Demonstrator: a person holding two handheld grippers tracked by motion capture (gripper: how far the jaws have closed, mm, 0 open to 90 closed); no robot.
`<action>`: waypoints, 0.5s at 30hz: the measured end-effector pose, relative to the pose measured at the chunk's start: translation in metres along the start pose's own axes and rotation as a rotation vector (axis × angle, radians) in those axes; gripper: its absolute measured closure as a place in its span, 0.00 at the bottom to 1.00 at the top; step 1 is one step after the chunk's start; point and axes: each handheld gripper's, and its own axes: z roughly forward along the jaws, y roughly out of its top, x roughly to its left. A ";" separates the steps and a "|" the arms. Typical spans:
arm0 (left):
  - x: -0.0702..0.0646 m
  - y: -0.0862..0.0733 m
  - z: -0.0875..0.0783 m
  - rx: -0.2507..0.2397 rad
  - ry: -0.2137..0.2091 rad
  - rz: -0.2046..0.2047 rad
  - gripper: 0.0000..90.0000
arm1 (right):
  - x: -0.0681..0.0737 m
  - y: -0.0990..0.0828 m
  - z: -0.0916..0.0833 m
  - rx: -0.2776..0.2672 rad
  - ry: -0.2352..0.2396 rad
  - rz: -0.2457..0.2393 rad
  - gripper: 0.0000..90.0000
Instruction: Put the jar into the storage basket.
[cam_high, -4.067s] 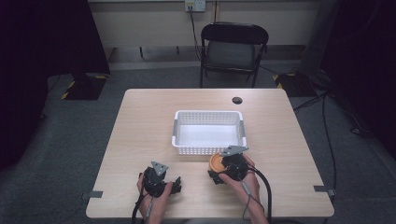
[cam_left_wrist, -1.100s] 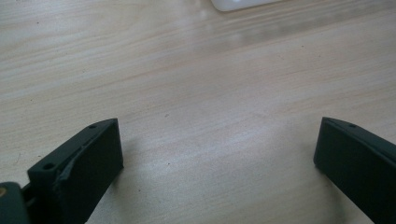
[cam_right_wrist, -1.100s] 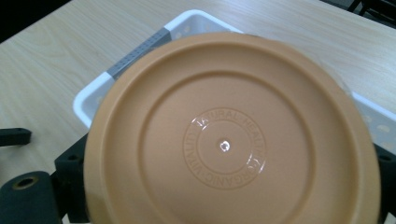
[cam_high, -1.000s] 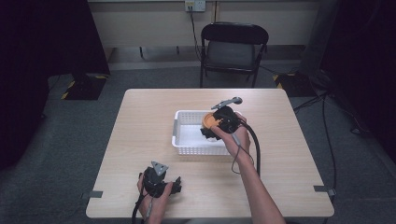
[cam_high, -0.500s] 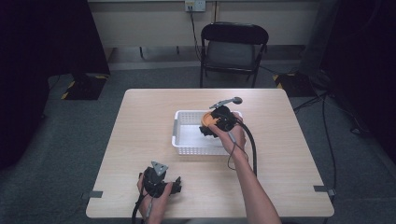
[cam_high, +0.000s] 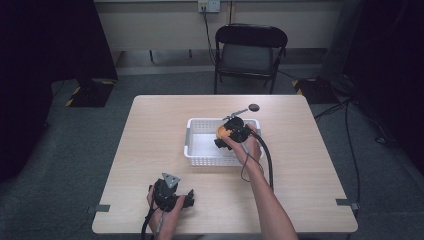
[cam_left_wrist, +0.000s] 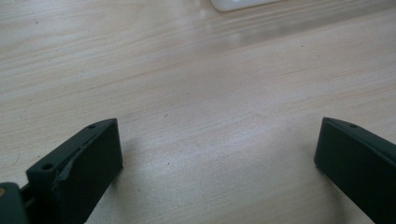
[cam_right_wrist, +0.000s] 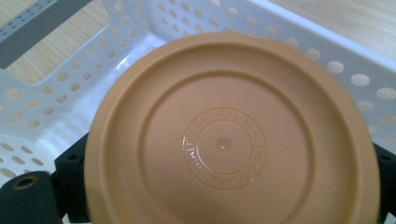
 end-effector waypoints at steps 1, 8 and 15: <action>0.000 0.000 0.000 0.000 0.000 0.000 0.01 | 0.000 0.000 0.001 0.003 0.002 0.000 0.10; 0.000 0.000 0.000 -0.001 0.000 0.000 0.01 | 0.000 -0.003 0.008 0.030 0.007 0.002 0.10; 0.000 0.000 0.000 0.000 0.000 0.000 0.01 | -0.001 -0.004 0.010 0.057 0.019 0.016 0.10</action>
